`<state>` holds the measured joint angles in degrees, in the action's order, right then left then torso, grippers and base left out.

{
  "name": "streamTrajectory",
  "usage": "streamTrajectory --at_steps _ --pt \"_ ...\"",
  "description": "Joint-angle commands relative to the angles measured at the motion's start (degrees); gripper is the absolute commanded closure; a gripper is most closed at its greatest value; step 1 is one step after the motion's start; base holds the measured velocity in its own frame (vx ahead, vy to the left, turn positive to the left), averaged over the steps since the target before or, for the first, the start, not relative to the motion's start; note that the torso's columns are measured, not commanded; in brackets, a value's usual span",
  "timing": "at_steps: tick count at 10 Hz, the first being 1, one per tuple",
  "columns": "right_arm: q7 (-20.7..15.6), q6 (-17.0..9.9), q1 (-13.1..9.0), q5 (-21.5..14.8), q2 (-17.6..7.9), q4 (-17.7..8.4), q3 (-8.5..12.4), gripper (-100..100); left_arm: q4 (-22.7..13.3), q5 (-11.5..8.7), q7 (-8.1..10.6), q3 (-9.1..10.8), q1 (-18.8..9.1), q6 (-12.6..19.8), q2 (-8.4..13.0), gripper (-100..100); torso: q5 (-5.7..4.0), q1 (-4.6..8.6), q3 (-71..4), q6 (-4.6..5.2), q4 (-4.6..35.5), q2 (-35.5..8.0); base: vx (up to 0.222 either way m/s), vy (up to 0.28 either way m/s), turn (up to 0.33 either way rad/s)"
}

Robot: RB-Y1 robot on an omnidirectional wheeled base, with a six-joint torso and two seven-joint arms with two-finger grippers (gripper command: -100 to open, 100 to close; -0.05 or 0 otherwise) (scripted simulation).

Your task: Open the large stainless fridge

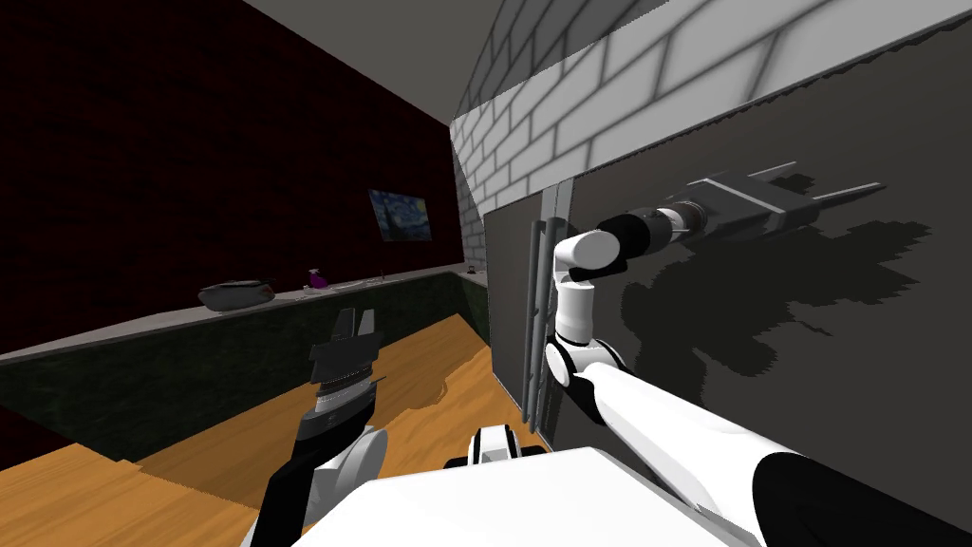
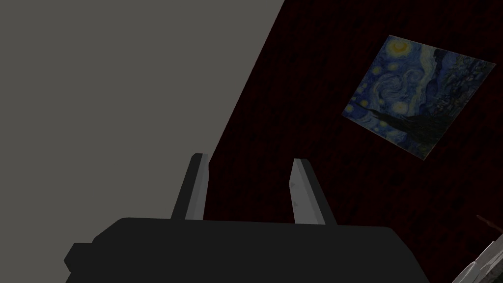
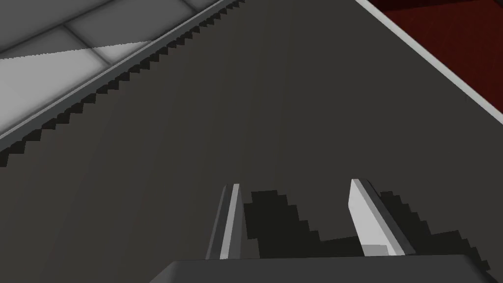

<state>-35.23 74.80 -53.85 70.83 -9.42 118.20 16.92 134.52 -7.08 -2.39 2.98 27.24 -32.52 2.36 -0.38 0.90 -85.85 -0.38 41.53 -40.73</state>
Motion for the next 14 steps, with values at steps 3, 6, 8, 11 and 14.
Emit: streamTrajectory --at_steps 3,6,8,11,14 --pt "-3.9 2.1 -5.4 6.4 0.3 -1.7 1.4 -100 0.0 0.0 0.0 0.0 0.0 0.0 0.0 0 -0.02 -0.03 -0.2 -0.11 -0.1 0.3 -0.027 0.003 0.075" --pt "-5.7 3.2 -7.9 10.0 0.3 -2.2 2.1 -100 0.0 0.0 0.0 0.0 0.0 0.0 0.0 0 -0.05 -0.03 -0.3 -0.24 -0.3 0.5 -0.031 -0.004 0.097" --pt "-5.7 3.2 -7.9 11.8 0.3 -2.2 2.1 -100 0.0 0.0 0.0 0.0 0.0 0.0 0.0 0 -0.11 -0.13 -0.5 -0.42 -0.5 0.7 -0.031 0.002 0.047" --pt "-7.5 4.2 -10.2 15.4 0.4 -2.7 2.7 -100 0.0 0.0 0.0 0.0 0.0 0.0 0.0 0 -0.12 -0.13 -0.6 -0.5 -0.6 0.9 -0.027 -0.002 0.08" --pt "-9.3 5.2 -12.4 19.0 0.5 -3.3 3.4 -100 0.0 0.0 0.0 0.0 0.0 0.0 0.0 0 -0.13 -0.14 -0.7 -0.54 -0.7 1.0 -0.032 0.007 0.085"
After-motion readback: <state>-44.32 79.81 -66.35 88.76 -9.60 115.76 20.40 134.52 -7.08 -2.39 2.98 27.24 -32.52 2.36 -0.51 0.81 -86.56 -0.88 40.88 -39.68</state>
